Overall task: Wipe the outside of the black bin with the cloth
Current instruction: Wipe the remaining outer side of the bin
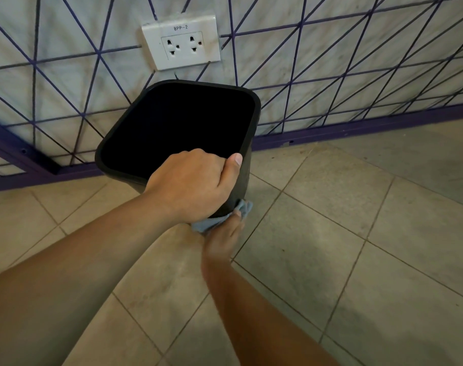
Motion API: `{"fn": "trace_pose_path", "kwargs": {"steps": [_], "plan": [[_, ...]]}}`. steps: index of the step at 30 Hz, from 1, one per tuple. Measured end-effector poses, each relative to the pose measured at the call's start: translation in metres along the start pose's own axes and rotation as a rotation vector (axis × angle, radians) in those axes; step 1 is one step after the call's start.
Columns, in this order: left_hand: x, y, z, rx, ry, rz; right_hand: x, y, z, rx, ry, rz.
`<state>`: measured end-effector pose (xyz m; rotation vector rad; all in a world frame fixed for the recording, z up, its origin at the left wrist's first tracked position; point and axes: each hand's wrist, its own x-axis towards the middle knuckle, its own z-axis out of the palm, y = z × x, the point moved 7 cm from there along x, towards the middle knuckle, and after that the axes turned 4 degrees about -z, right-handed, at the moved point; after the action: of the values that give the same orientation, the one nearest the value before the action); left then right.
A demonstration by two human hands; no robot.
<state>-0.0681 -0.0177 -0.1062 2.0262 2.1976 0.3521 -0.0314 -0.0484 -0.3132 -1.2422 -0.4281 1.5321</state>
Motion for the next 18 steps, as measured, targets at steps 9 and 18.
{"fn": "trace_pose_path", "kwargs": {"steps": [9, 18], "plan": [[0.001, -0.001, 0.001, -0.001, 0.008, 0.005, -0.001, -0.008, 0.006, 0.067, 0.041, 0.064], [0.002, -0.001, 0.001, -0.07, -0.004, 0.022, -0.06, -0.073, 0.033, 0.113, -0.108, -0.225]]}}
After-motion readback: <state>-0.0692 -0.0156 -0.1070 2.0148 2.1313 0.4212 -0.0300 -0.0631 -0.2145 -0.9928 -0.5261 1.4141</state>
